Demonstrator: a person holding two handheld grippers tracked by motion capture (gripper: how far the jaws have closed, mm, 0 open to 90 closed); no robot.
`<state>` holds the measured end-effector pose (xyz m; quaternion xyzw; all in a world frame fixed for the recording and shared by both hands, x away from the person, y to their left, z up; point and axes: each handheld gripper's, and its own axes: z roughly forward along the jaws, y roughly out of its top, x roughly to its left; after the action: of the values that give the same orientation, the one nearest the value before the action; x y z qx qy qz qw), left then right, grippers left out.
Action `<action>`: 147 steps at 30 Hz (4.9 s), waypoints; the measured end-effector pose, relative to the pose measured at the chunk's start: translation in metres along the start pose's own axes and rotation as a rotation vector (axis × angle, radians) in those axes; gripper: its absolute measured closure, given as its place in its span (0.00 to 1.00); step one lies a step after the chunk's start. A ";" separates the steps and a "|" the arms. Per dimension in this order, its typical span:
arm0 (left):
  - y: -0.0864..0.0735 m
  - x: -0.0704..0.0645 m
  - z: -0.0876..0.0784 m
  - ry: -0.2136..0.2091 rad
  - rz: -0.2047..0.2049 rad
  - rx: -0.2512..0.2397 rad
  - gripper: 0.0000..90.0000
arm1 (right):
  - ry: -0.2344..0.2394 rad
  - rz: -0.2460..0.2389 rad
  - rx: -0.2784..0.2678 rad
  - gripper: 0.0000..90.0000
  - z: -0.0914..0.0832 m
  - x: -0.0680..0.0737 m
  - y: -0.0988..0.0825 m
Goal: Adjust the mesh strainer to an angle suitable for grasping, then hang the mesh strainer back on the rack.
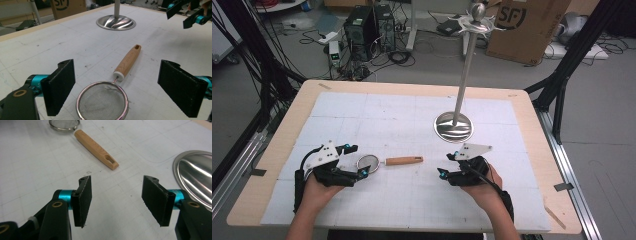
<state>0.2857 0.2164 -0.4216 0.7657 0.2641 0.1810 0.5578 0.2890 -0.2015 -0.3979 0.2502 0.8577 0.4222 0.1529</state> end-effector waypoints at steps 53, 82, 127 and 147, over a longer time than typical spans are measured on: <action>-0.001 0.005 0.001 0.001 -0.014 -0.008 0.17 | -0.066 0.130 -0.215 0.29 -0.036 -0.025 -0.030; 0.022 -0.002 0.033 -0.037 0.035 0.167 0.18 | -0.064 0.136 -0.215 0.29 -0.040 -0.024 -0.033; 0.034 -0.010 0.108 -0.150 0.207 0.647 0.57 | -0.041 0.135 -0.190 0.29 -0.035 -0.024 -0.034; 0.036 -0.012 0.101 -0.136 0.161 0.677 0.75 | -0.041 0.139 -0.181 0.29 -0.035 -0.024 -0.035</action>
<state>0.3410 0.1237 -0.4183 0.9358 0.2102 0.0754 0.2727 0.2823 -0.2555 -0.4036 0.3028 0.7933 0.5024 0.1630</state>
